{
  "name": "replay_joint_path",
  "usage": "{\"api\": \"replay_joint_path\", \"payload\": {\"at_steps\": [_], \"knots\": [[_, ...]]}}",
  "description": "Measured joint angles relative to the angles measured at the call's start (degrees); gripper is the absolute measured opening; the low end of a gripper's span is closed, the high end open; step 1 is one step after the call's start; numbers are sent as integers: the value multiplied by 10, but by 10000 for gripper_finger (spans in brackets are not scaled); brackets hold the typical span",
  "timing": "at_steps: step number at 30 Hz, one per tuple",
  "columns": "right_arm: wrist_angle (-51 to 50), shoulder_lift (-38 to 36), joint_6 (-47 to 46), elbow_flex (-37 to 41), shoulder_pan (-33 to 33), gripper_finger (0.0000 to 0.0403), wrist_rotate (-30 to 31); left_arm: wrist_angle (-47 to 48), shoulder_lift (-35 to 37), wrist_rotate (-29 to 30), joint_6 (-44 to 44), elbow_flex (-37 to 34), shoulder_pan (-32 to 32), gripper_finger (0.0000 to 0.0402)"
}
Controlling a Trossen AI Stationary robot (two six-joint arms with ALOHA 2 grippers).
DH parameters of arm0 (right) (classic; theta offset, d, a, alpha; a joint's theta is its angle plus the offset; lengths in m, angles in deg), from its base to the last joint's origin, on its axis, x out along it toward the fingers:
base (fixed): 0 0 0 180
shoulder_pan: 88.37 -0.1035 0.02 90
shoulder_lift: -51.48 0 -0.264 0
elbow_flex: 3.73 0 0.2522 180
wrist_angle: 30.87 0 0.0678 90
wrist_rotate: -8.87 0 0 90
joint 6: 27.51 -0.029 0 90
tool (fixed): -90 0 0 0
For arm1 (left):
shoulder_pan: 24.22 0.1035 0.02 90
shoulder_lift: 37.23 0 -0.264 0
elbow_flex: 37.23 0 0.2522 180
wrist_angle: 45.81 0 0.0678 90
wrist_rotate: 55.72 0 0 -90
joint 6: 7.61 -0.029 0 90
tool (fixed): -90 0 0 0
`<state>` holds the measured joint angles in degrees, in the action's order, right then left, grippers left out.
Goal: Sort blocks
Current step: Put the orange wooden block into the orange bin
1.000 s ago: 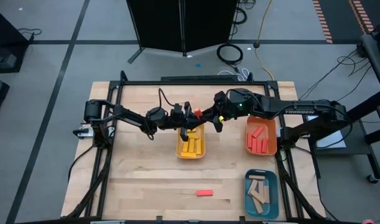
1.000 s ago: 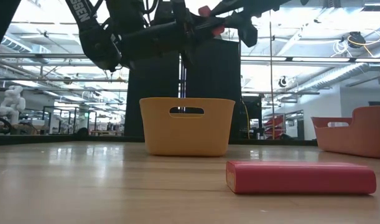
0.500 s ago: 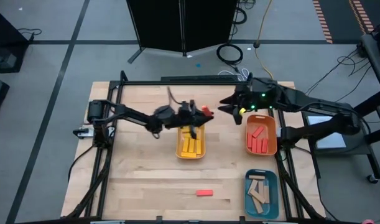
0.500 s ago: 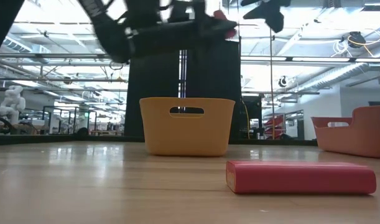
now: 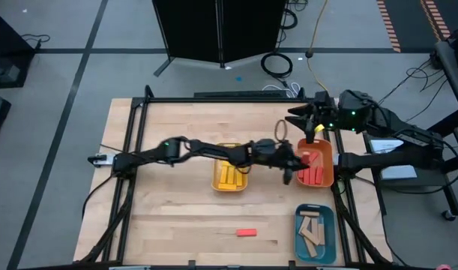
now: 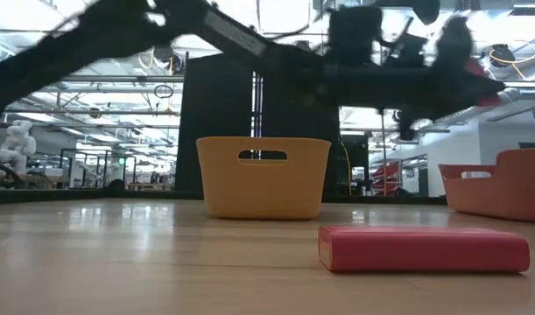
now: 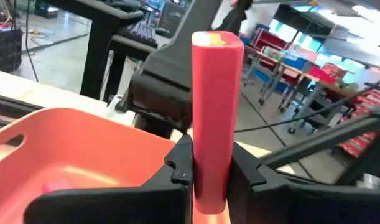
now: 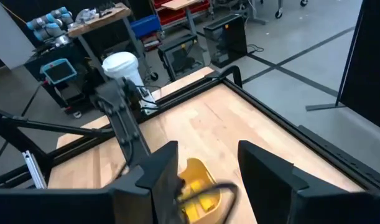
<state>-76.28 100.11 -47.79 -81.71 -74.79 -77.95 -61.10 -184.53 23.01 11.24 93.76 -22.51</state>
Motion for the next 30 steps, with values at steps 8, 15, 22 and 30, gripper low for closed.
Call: {"api": "replay_joint_path", "payload": {"at_steps": [8, 15, 22, 30], "knots": [[-25, -16, -2, 0, 0, 160, 1, -12, -120, 60, 14, 147, 9, 34], [-30, -10, -5, 0, 0, 160, 1, 23, -120, 61, -8, 179, 14, 34], [-35, -5, -20, 0, 0, 160, 1, 46, -121, 58, -61, 178, 9, 34], [-33, 2, -15, 0, 0, 160, 2, 58, -121, 69, -106, 178, 2, 129]]}}
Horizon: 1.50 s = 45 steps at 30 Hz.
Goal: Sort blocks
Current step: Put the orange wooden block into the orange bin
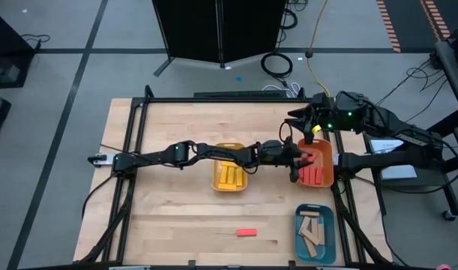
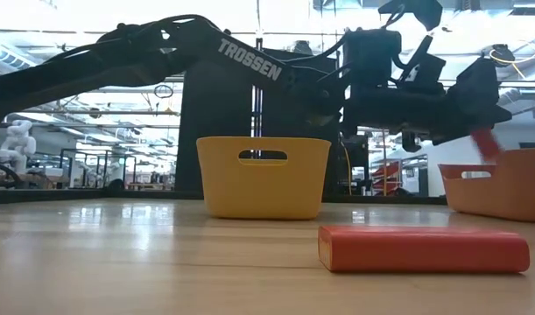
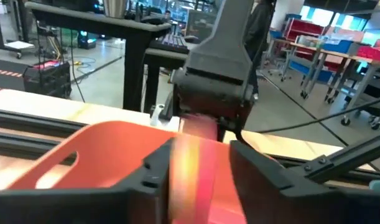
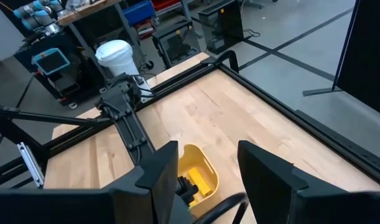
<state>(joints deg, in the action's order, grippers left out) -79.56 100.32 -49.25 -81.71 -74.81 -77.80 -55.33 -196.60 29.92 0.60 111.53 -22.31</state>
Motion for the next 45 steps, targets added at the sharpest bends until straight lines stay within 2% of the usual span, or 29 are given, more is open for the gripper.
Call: {"api": "replay_joint_path", "payload": {"at_steps": [4, 7, 15, 19, 21, 24, 29, 33, 35, 39, 45], "knots": [[0, 4, 1, 0, 0, 160, 0, 3, 0, 5, 0, 0, -3, 183], [-1, 7, 2, 0, 0, 160, 0, 3, 0, 22, 0, 0, -4, 206], [-3, 6, -15, 0, 0, 160, -6, 4, 4, 31, -2, 0, 0, 214], [-6, 2, -35, 0, 0, 160, -15, 30, 21, 17, -33, 0, -1, 214], [-11, 0, -34, 0, -1, 160, -31, 77, 38, 18, -63, 0, -7, 214], [-17, -2, -27, 0, -2, 160, -38, 200, 67, 28, -114, 0, -22, 214], [-48, -2, 5, 0, -2, 160, -37, 485, 119, 26, -174, 0, -51, 214], [-61, -2, 17, 0, -2, 160, -37, 656, 144, 26, -180, 0, -87, 214], [-64, -2, 14, 0, -2, 160, -37, 725, 158, 51, -176, 0, -111, 214], [-80, -2, 32, 0, -13, 160, -35, 805, 183, 109, -134, 0, -170, 214], [-91, -7, 47, 0, -55, 160, -35, 818, 190, 122, -64, 0, -248, 214]]}}
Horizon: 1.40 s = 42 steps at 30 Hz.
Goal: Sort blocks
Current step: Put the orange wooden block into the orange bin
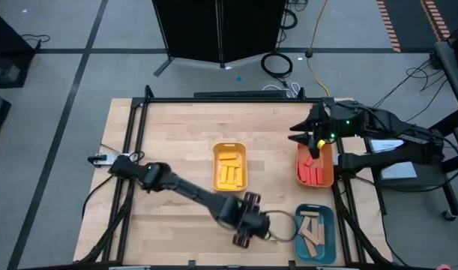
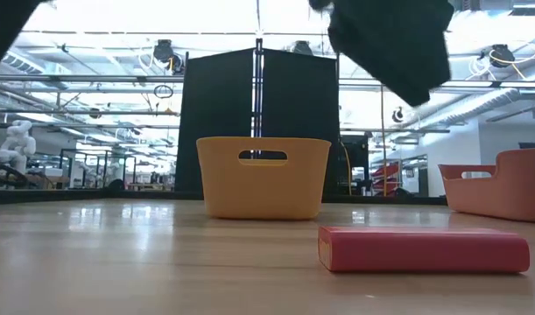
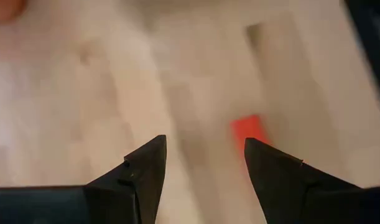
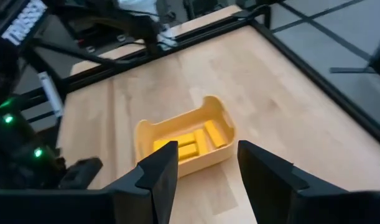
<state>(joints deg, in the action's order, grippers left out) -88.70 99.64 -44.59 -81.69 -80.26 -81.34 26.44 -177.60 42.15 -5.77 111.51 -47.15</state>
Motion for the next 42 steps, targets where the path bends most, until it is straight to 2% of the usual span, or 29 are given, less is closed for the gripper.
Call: {"api": "replay_joint_path", "payload": {"at_steps": [3, 8, 10, 20, 28, 31, 37, 42], "knots": [[5, -7, -8, 7, -31, 160, 0, -2, 1, 16, 57, -2, -30, 214], [28, -26, -24, 41, -75, 160, 3, -45, 1, 103, 144, -24, -63, 214], [44, -38, -33, 61, -89, 160, 3, -65, 1, 117, 178, -44, -70, 214], [92, -105, -88, 173, -130, 160, 5, -148, -1, 119, 278, -180, -82, 214], [91, -158, -108, 212, -132, 160, 34, -201, 2, 94, 279, -210, -82, 211], [89, -174, -107, 212, -132, 160, 47, -205, 2, 92, 276, -210, -81, 183], [92, -198, -104, 212, -132, 160, 52, -208, 2, 85, 233, -210, -79, 73], [92, -209, -109, 212, -132, 160, 51, -202, -3, 92, 173, -186, -69, 71]]}}
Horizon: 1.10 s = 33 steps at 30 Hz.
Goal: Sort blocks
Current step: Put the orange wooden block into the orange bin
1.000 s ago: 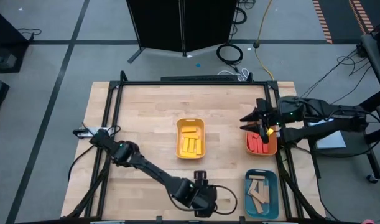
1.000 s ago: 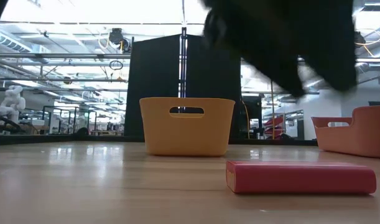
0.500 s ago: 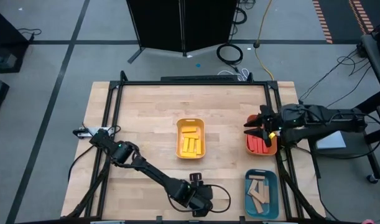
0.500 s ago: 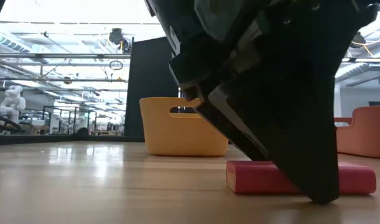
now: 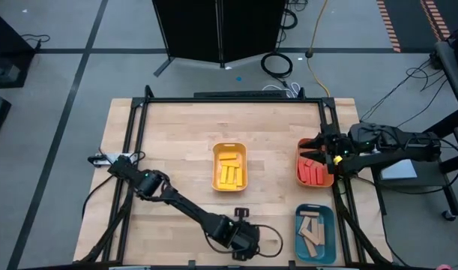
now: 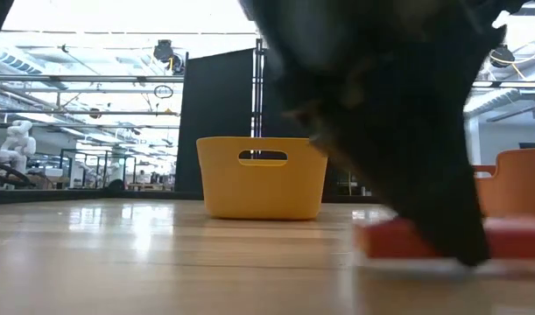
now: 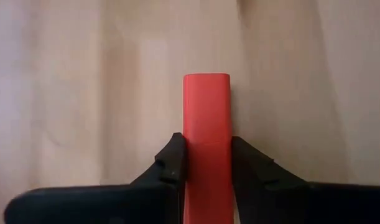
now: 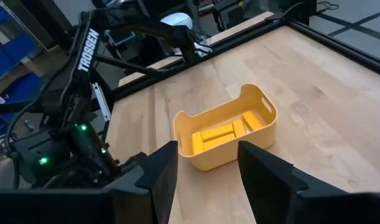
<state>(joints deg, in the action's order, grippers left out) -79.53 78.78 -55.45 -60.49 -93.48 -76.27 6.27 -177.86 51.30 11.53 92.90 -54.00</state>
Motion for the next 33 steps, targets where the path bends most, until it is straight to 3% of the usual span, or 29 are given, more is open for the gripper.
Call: {"api": "replay_joint_path", "payload": {"at_steps": [6, 10, 17, 21, 24, 33], "knots": [[0, -1, -11, 0, 0, 160, -2, -14, 1, 70, -90, 55, 29, 71], [0, -1, -27, 0, 0, 160, -7, -86, 1, 94, -177, 64, 61, 71], [15, -10, -38, 0, 0, 160, -37, -266, 1, 36, -272, 60, 148, 71], [37, -22, -38, -1, 0, 160, -37, -366, 1, -23, -273, 60, 198, 71], [38, -33, -40, -1, 0, 160, -37, -402, -11, -34, -254, 61, 234, 71], [59, -47, -30, -1, 0, 160, -34, -547, -88, -112, -42, 60, 307, 71]]}}
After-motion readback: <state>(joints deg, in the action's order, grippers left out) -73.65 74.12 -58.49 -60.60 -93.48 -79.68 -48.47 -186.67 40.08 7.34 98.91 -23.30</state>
